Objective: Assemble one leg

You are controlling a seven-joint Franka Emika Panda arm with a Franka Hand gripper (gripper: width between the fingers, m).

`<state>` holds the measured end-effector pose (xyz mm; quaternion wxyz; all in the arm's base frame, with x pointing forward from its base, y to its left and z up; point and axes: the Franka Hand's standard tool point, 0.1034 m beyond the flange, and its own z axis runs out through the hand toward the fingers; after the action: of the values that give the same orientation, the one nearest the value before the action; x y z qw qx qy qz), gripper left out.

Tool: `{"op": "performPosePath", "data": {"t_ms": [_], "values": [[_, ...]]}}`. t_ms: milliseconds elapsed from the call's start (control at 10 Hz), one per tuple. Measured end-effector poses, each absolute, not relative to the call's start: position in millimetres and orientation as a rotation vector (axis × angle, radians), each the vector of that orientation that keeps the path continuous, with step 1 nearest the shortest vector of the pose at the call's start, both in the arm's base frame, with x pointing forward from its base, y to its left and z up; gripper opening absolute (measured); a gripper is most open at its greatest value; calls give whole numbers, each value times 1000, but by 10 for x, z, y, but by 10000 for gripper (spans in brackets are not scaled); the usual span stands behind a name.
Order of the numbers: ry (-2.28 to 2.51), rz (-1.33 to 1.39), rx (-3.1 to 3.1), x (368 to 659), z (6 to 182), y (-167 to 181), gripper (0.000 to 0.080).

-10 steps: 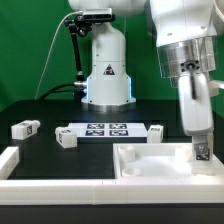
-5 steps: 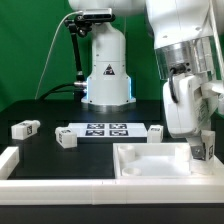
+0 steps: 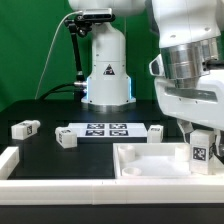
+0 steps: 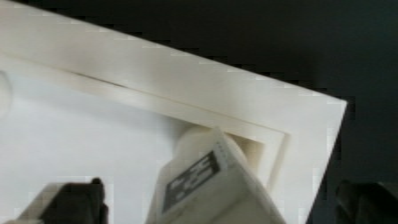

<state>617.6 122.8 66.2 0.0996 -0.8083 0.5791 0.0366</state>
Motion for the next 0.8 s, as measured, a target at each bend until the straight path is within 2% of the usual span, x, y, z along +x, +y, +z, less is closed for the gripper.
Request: {"op": "performPosePath", "data": {"t_ms": [200,600,700,800], "values": [[1411,84,-2591,6203,680,1240,649],[474,-40,-2977,6229,694,1221,649],[408,-44,-2986,6229,694,1221,649],[432,-42,-2982,6228,694,1224,560]]}}
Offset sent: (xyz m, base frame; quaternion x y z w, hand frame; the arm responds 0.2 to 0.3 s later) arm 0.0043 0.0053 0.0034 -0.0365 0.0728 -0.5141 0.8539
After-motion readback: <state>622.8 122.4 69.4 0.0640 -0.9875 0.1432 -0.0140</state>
